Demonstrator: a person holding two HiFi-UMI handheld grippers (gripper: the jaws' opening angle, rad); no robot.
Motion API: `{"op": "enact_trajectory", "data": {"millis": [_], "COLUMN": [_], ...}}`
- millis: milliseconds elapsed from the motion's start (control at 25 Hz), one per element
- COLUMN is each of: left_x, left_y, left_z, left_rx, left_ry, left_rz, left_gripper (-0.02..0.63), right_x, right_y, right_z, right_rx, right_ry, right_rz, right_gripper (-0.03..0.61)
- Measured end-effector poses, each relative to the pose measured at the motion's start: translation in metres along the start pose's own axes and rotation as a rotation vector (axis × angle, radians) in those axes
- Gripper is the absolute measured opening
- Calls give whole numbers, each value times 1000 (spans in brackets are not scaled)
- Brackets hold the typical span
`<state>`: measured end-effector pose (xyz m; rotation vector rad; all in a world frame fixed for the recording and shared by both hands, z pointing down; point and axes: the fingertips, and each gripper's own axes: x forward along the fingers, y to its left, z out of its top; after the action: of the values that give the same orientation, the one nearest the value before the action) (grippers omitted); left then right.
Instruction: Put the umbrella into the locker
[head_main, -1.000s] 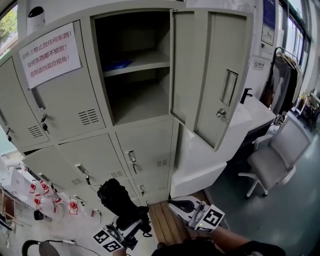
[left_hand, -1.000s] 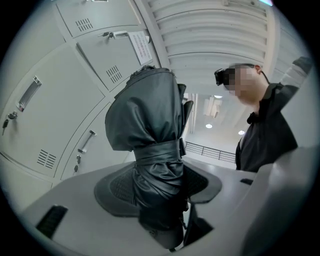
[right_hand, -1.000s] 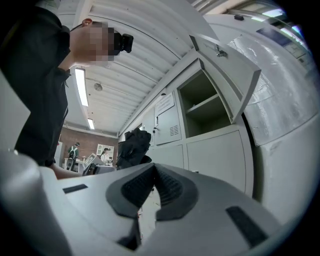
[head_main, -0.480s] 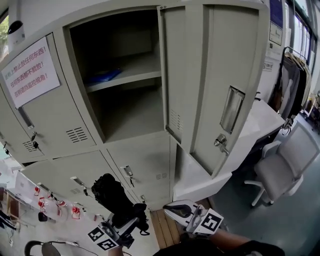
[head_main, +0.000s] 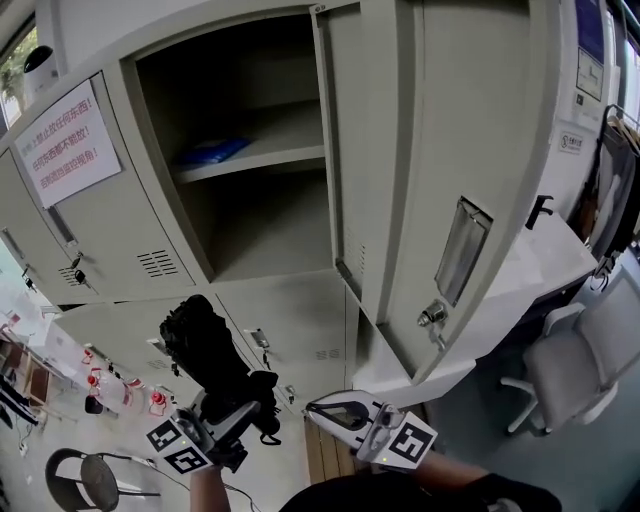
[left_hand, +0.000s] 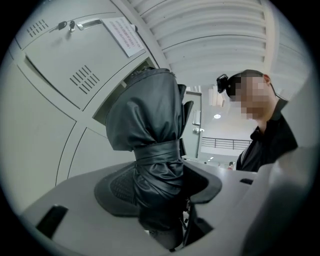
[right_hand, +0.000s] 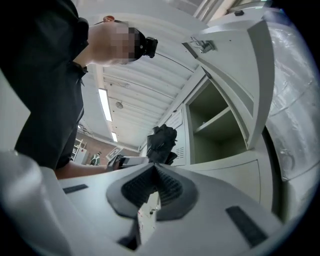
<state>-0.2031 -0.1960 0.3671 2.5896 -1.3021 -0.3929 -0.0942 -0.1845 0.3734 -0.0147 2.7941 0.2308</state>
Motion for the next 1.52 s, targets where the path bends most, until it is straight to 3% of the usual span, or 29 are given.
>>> {"op": "enact_trajectory", "data": {"millis": [280,440,760,1240,1520], "left_x": [20,29,47,88,113], "left_y": [6,6,1,2,6], "left_z": [54,87,151,218,254], "left_rx": [102,212,313,603,630], "left_ry": [13,69,100,229,262], "left_rz": [24,-8,-90,58,89], "left_gripper": [256,256,256,256,256], "right_x": [2,24,52,50,51], "right_y": [-13,-20,-9,2,9], "right_z": [15,20,61,77,83], "right_rx": [12,-73,-223,-264,-279], "right_ry": [-69,-57,-127,-142,-147], "right_rz": [18,-21,3,-19,-11], "right_gripper": [11,12,11,11,12]}}
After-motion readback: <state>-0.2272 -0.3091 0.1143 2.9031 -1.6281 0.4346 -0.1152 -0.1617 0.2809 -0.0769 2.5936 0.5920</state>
